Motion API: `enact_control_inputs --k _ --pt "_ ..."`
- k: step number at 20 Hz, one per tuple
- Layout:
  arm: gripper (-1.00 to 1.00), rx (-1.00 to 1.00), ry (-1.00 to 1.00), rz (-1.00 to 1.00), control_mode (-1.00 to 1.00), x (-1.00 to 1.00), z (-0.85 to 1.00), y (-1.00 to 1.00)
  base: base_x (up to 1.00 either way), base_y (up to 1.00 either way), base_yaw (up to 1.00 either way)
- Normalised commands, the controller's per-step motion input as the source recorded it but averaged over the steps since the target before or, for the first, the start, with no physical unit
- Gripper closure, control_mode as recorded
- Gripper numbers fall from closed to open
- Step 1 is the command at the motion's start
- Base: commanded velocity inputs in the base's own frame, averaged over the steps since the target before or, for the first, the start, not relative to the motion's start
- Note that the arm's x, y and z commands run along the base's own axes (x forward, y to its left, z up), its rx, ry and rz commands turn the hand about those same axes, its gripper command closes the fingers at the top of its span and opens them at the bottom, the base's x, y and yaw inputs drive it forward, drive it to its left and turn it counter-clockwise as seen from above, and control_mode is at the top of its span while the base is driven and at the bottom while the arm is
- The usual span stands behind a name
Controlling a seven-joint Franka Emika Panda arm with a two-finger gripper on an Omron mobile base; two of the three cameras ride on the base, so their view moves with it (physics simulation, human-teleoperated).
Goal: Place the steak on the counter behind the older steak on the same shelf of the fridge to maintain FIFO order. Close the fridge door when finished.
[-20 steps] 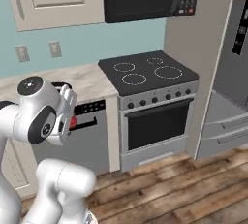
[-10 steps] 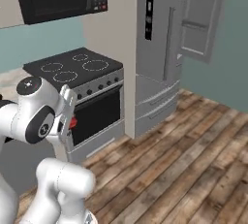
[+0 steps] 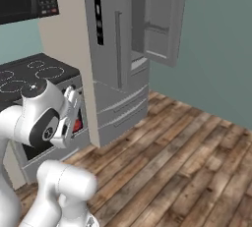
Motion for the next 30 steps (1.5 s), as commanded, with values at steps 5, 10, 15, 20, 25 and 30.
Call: enact_control_inputs --k 5,10,15,20,25,30 --pt "1.00 0.00 0.00 0.00 1.00 0.00 0.00 0.00 0.92 -0.67 0.00" --pt "1.00 0.00 0.00 0.00 1.00 0.00 0.00 0.00 0.91 -0.73 0.06" --pt "1.00 0.00 0.00 0.00 1.00 0.00 0.00 0.00 0.82 -0.70 0.24" --pt "1.00 0.00 0.00 0.00 1.00 0.00 0.00 0.00 0.71 -0.59 0.39" --pt "1.00 0.00 0.00 0.00 1.00 0.00 0.00 0.00 0.58 -0.67 0.51" --pt "1.00 0.00 0.00 0.00 1.00 0.00 0.00 0.00 0.49 -0.67 0.54"
